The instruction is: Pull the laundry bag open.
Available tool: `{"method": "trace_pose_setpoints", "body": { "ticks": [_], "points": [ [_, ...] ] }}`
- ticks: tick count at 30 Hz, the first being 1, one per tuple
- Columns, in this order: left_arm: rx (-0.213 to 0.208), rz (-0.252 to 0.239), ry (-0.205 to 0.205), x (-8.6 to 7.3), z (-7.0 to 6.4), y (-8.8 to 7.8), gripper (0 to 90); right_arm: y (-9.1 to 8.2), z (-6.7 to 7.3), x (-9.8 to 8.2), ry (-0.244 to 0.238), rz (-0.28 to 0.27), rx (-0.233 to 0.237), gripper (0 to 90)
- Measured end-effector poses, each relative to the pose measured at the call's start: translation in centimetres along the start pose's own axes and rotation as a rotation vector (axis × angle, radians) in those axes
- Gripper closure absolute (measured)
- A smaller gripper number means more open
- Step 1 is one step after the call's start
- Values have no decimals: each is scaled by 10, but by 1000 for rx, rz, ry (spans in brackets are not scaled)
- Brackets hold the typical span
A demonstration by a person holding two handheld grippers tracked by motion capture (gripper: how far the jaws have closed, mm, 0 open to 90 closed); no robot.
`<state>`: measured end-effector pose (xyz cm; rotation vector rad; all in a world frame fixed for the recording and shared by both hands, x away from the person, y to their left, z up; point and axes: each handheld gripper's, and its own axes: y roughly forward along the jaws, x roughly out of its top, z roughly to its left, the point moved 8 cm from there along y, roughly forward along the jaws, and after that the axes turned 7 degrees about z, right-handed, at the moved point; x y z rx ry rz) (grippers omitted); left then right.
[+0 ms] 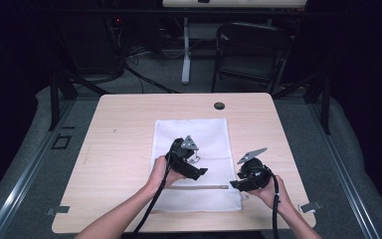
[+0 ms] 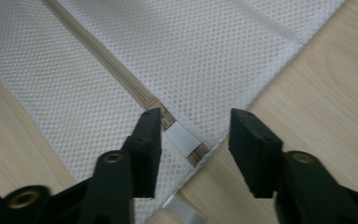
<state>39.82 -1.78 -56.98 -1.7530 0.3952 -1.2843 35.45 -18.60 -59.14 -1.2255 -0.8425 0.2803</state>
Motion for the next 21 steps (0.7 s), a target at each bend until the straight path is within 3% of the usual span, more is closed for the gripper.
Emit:
{"method": "trace_pose_setpoints", "body": {
  "ticks": [5,9,10,15,18,21],
  "points": [
    [-29,12,34,3,-14,14,155,7,1,-2,-8,23,1,778],
    [-78,21,77,4,-29,24,232,12,1,-4,-13,41,-4,875],
    [-70,37,93,3,-32,26,259,13,2,-4,-15,42,4,889],
    [-130,45,140,4,-46,41,400,18,4,-6,-22,63,-1,900],
    [-162,69,168,2,-54,51,529,21,3,-6,-14,65,-5,900],
    [-173,87,192,1,-60,58,604,24,3,-7,-12,72,4,900]
  ]
}}
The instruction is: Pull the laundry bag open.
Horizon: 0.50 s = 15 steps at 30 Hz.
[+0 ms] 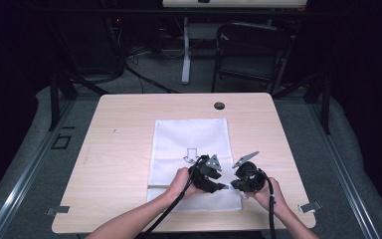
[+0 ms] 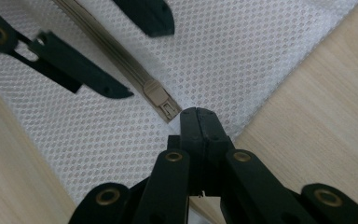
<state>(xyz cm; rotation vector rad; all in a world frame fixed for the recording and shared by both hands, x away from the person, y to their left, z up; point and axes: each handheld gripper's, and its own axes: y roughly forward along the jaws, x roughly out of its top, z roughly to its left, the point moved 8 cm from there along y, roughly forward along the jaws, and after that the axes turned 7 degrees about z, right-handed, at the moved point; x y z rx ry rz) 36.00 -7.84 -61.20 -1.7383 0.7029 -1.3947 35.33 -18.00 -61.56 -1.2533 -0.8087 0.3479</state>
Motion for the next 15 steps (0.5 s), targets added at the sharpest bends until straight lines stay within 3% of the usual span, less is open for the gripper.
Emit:
{"method": "trace_pose_setpoints", "body": {
  "ticks": [7,9,11,15],
  "points": [
    [-12,40,18,-1,-3,18,712,8,-2,-2,1,37,18,900],
    [-7,61,29,-2,-4,20,746,11,1,0,31,4,31,900],
    [-11,53,30,-2,-4,21,778,10,0,-2,6,27,22,900],
    [-14,50,31,-2,-4,21,811,10,-2,-3,15,21,35,900]
  ]
}}
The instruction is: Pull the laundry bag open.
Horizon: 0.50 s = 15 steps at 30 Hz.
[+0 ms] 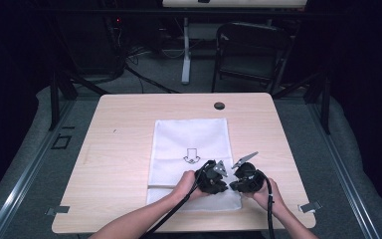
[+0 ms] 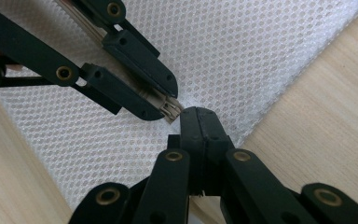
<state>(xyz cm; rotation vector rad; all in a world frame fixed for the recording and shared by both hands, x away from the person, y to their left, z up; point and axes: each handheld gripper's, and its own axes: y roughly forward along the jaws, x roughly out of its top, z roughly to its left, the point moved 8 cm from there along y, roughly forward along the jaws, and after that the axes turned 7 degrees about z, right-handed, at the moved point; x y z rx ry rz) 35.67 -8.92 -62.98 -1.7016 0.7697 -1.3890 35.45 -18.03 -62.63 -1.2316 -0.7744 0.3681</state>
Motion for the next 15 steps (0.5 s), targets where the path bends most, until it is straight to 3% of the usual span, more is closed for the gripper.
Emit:
{"method": "trace_pose_setpoints", "body": {
  "ticks": [5,11,14,15],
  "points": [
    [-9,-4,-7,0,1,-1,815,1,0,0,11,-13,14,900],
    [0,7,0,0,1,-3,815,1,0,1,-1,8,-8,900],
    [-2,5,0,0,1,-3,816,2,2,2,30,-6,8,900],
    [-3,-7,3,0,1,-3,816,1,0,1,12,19,-6,900]
  ]
}}
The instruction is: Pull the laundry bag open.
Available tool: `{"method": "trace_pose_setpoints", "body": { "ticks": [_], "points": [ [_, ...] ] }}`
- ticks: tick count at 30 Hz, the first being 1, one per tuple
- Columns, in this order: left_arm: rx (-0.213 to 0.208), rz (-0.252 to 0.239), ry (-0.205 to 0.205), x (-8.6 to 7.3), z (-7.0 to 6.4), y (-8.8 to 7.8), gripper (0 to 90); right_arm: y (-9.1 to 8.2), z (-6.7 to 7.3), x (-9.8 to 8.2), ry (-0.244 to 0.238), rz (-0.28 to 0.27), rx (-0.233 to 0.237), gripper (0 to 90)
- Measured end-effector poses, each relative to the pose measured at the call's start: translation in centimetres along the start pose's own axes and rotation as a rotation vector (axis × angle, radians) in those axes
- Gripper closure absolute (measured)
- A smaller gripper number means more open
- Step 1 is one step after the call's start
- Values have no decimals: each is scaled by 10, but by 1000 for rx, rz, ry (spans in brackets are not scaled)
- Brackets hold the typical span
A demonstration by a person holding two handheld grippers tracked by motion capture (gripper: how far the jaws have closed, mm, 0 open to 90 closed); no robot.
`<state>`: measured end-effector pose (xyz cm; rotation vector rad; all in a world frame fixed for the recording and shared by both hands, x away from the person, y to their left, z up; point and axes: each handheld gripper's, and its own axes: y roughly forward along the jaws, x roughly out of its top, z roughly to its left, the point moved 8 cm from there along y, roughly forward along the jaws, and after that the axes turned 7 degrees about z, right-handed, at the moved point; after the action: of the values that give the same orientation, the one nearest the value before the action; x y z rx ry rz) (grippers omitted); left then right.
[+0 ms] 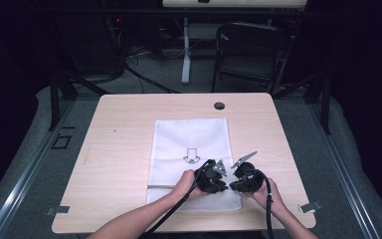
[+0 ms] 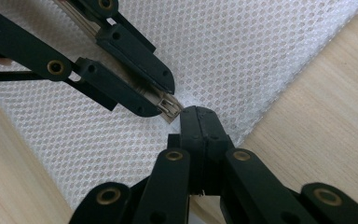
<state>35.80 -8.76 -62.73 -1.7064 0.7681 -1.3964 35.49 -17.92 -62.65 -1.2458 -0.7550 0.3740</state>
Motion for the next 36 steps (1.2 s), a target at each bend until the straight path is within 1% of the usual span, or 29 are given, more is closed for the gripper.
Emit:
{"method": "trace_pose_setpoints", "body": {
  "ticks": [1,2,3,4,5,6,7,8,10,11,12,14,16,19,23,25,27,28,31,34,35,36],
  "points": [
    [2,7,-2,-1,0,0,816,0,0,0,-12,3,0,900],
    [4,9,0,-1,1,-1,816,0,-1,0,-11,7,-1,900],
    [-9,6,-2,-2,0,-2,816,0,-1,0,-11,8,-2,900],
    [-10,2,-9,-3,2,-4,816,0,0,0,-5,5,3,900],
    [-21,0,-19,-4,3,-5,816,0,1,0,2,-5,21,900],
    [-21,-3,-26,-5,3,-6,816,0,1,1,13,-7,29,900],
    [-19,0,-19,-6,3,-6,816,0,-1,0,4,2,18,900],
    [-18,-1,-20,-6,2,-6,815,0,-1,0,16,-8,24,900],
    [-18,-2,-12,-6,2,-6,815,0,-2,0,5,5,24,900],
    [-20,-2,-13,-6,2,-7,815,0,-1,0,5,5,21,900],
    [-19,-1,-13,-7,3,-7,815,-1,-2,-1,-4,16,14,900],
    [-26,-8,-18,-8,3,-8,816,0,-1,0,2,8,17,900],
    [-21,-6,-19,-9,4,-9,816,0,-1,0,6,3,19,900],
    [-24,-8,-19,-11,4,-12,816,0,-1,0,4,3,17,900],
    [-23,-4,-24,-15,5,-15,815,0,-1,0,-5,8,9,900],
    [-22,-11,-30,-16,5,-17,815,0,-1,0,-5,8,9,900],
    [-15,-1,-28,-18,5,-18,815,1,0,1,2,-1,10,900],
    [-23,-9,-28,-18,5,-19,815,1,0,1,2,-1,9,900],
    [-24,-9,-34,-20,5,-21,815,1,0,1,5,-3,9,900],
    [-20,-9,-30,-22,5,-22,815,1,0,1,5,-2,4,900],
    [-17,-10,-35,-23,5,-22,815,1,0,1,2,0,6,900],
    [-1,3,-36,-24,6,-23,815,1,0,1,3,0,7,900]
  ]
}}
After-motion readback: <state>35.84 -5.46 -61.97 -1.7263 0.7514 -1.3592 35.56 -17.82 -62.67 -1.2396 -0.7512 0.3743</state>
